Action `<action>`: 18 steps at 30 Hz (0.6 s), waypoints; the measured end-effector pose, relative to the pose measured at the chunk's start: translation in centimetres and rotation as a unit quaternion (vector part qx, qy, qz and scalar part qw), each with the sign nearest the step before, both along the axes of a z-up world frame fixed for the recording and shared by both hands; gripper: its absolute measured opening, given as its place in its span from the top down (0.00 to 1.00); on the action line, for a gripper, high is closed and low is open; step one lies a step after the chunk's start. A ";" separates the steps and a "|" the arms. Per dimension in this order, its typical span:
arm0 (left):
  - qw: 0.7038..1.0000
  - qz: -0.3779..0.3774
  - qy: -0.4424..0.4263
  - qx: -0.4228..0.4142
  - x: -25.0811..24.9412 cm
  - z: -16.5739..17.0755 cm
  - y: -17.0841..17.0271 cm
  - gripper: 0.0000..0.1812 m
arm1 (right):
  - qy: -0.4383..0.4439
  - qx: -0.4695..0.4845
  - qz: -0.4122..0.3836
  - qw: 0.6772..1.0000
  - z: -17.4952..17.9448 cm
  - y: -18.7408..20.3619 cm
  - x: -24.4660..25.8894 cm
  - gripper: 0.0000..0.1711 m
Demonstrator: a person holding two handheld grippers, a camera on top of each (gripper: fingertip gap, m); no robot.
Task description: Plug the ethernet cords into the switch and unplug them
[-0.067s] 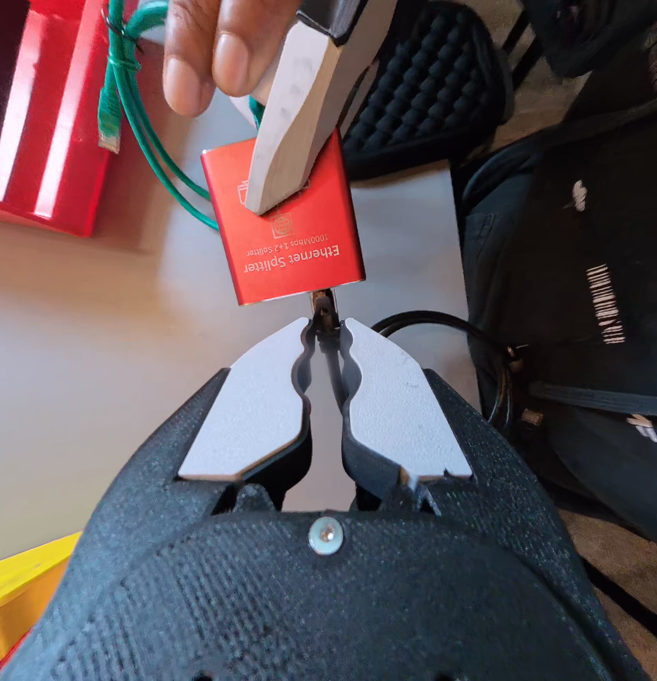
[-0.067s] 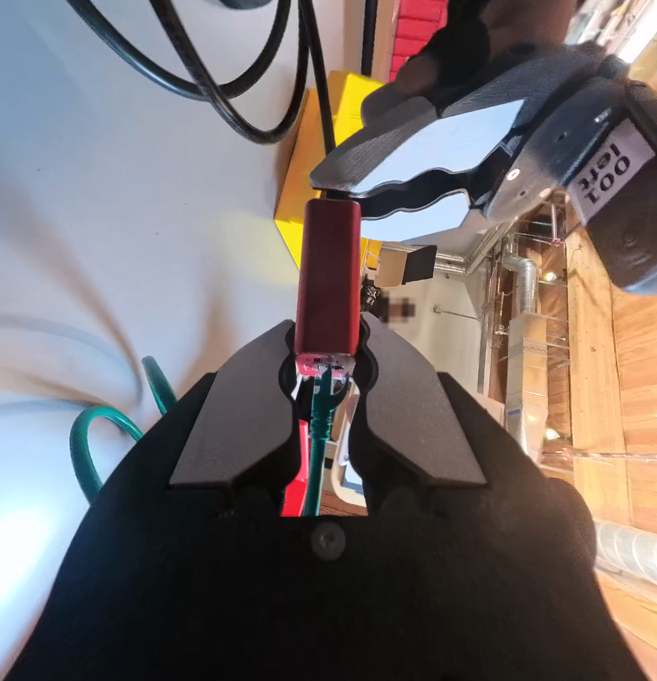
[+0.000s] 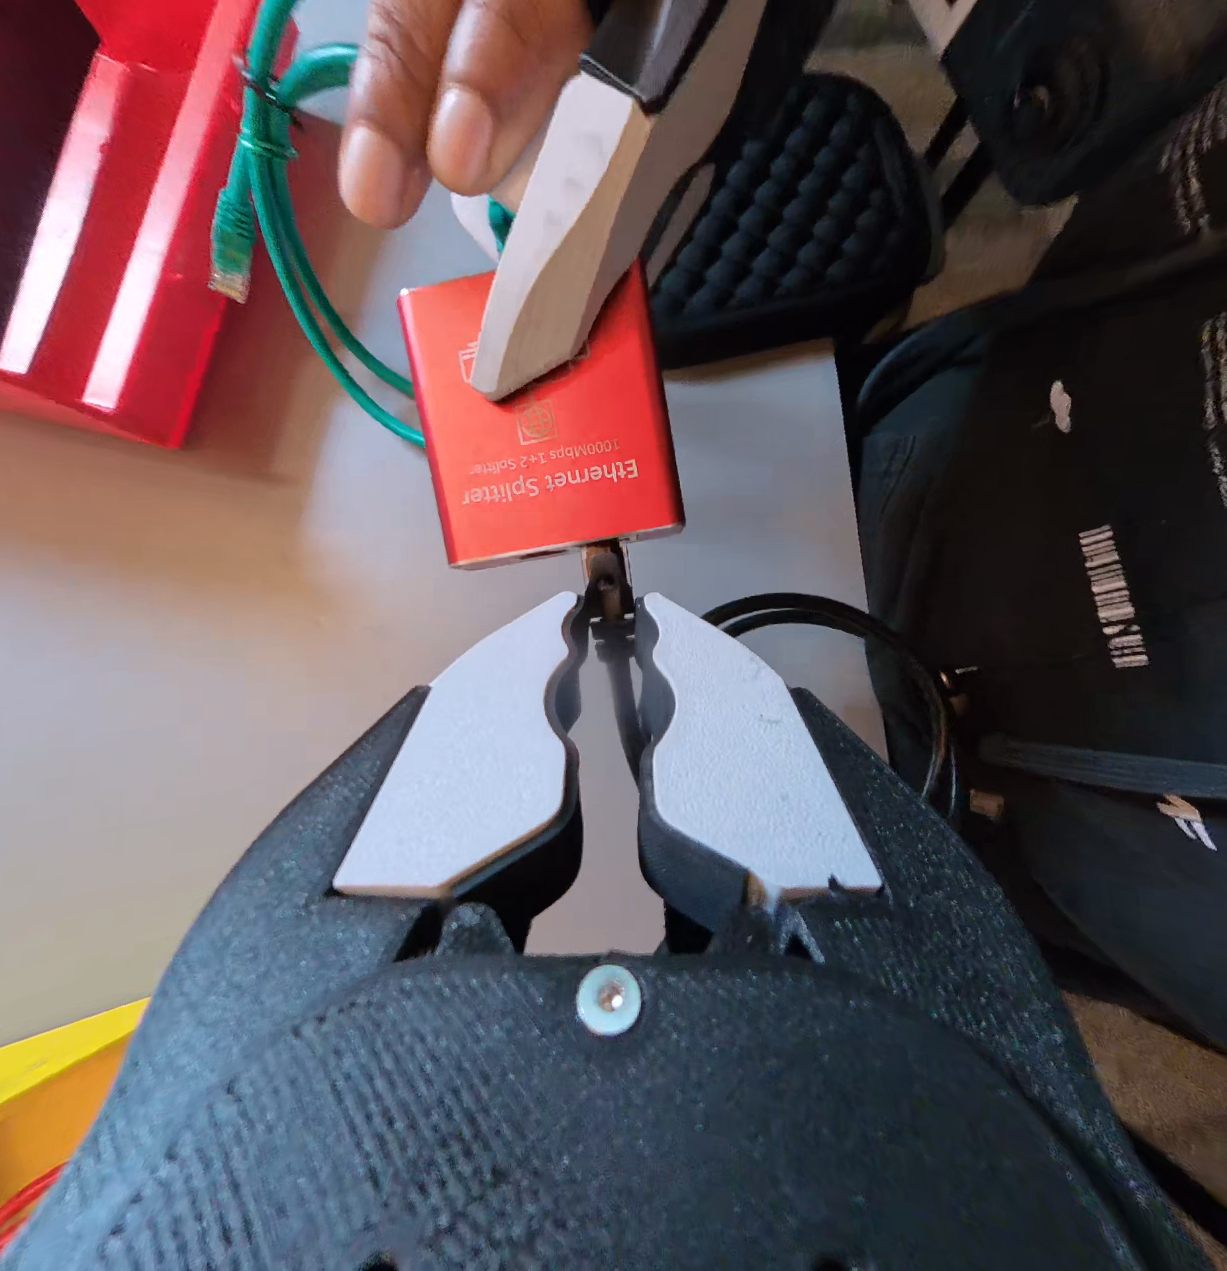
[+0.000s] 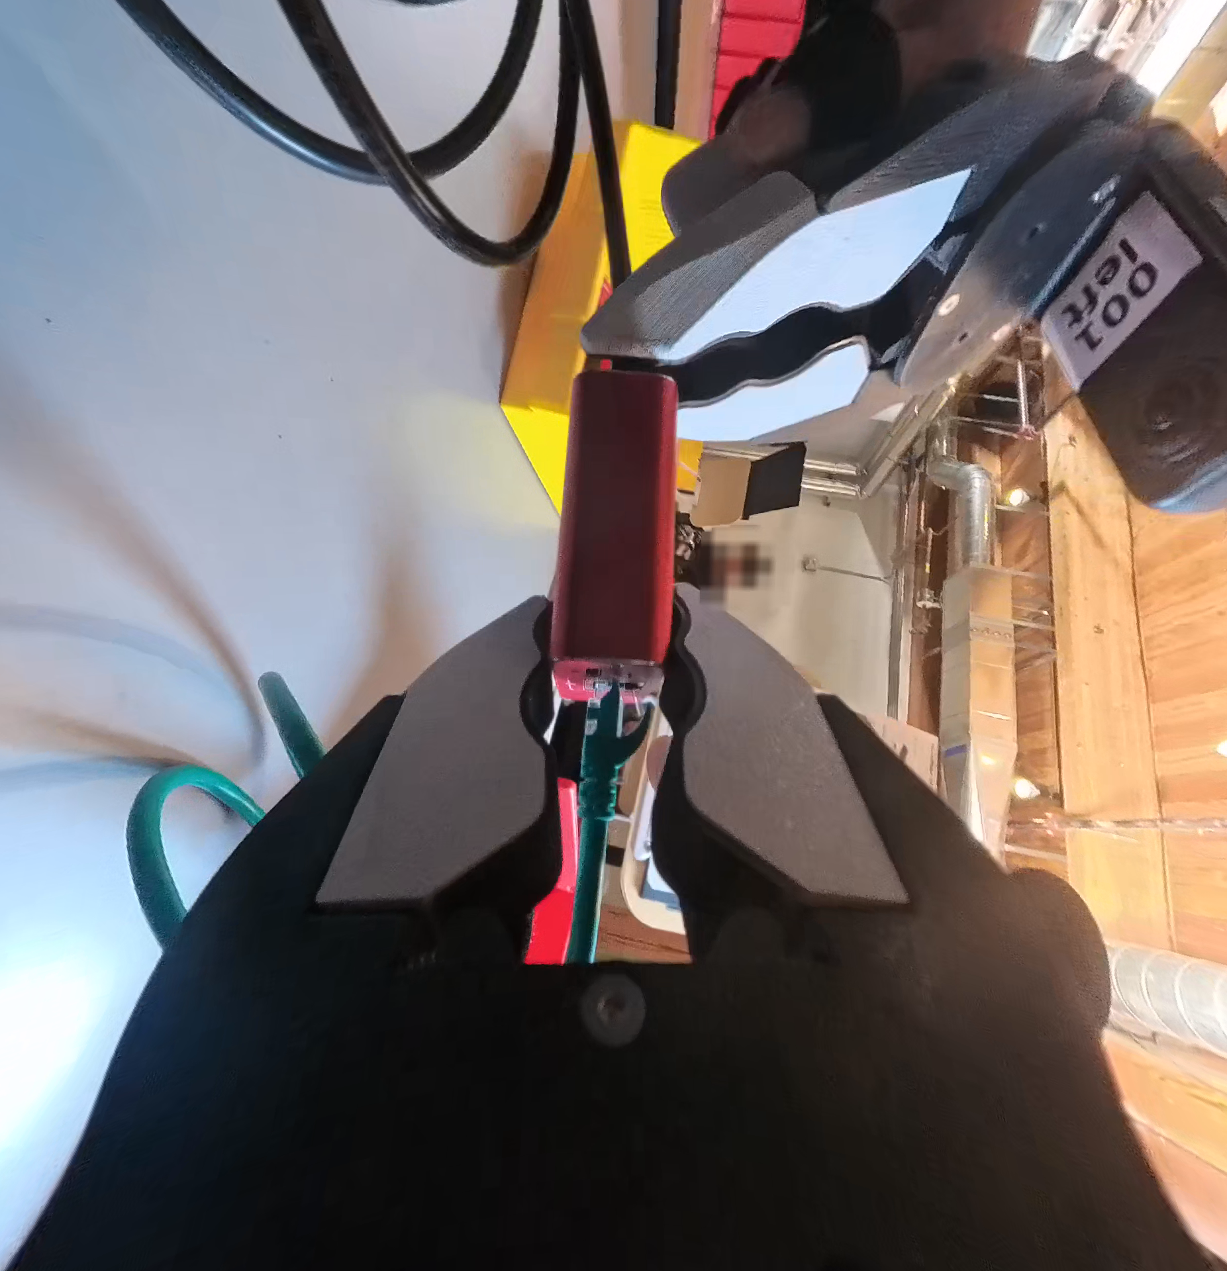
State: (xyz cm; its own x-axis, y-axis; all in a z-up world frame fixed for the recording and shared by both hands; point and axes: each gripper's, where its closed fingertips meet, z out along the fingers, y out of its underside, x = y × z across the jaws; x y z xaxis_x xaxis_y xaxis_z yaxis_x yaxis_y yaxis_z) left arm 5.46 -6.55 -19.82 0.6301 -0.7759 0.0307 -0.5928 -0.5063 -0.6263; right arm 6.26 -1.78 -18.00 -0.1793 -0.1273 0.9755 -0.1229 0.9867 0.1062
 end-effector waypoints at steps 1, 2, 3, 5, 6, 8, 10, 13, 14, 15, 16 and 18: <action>1.000 0.005 -0.004 0.008 -0.1 0.0 0.1 0.93 | 0.005 0.000 -0.004 1.000 0.0 0.1 -0.1 0.84; 1.000 0.008 -0.008 0.011 -0.1 -0.1 0.1 0.94 | 0.009 -0.001 -0.005 1.000 -0.1 0.1 -0.1 0.84; 1.000 0.011 -0.011 0.012 -0.2 -0.2 0.1 0.94 | 0.012 -0.002 -0.005 1.000 -0.2 0.1 -0.2 0.84; 1.000 0.017 -0.014 0.016 -0.3 -0.3 0.0 0.94 | 0.020 -0.004 -0.008 1.000 -0.2 0.1 -0.4 0.84; 0.999 0.020 -0.019 0.017 -0.4 -0.3 0.0 0.94 | 0.024 -0.007 -0.010 1.000 -0.2 0.1 -0.5 0.84; 0.999 0.027 -0.030 0.023 -0.6 -0.2 0.0 0.94 | 0.032 -0.014 -0.014 0.999 0.1 0.1 -0.7 0.84; 0.998 0.034 -0.049 0.031 -0.8 0.1 -0.1 0.94 | 0.042 -0.020 -0.013 0.999 0.4 0.1 -0.8 0.84; 0.993 0.062 -0.082 0.060 -2.5 1.5 -0.2 0.89 | 0.053 -0.027 -0.025 0.998 0.8 0.8 -0.7 0.84; 0.989 0.078 -0.104 0.074 -3.4 2.4 -0.2 0.88 | 0.055 -0.030 -0.030 0.998 0.9 1.1 -0.6 0.84; 0.983 0.097 -0.126 0.092 -4.6 3.5 -0.3 0.87 | 0.057 -0.035 -0.038 0.997 1.1 1.6 -0.4 0.84; 0.976 0.124 -0.140 0.114 -6.3 4.7 -0.3 0.86 | 0.061 -0.040 -0.046 0.996 1.3 2.0 -0.2 0.84; 0.956 0.199 -0.129 0.172 -11.3 6.7 -0.3 0.85 | 0.071 -0.051 -0.060 0.994 1.8 2.9 0.3 0.84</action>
State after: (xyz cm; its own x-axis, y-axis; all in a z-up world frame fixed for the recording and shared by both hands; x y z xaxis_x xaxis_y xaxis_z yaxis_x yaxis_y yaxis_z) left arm -5.83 -6.81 -13.07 0.8830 -0.4693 0.0113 -0.1993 -0.3964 -0.8962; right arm 6.55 1.07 -16.19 -0.0473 -0.0117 0.9988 0.0060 0.9999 0.0120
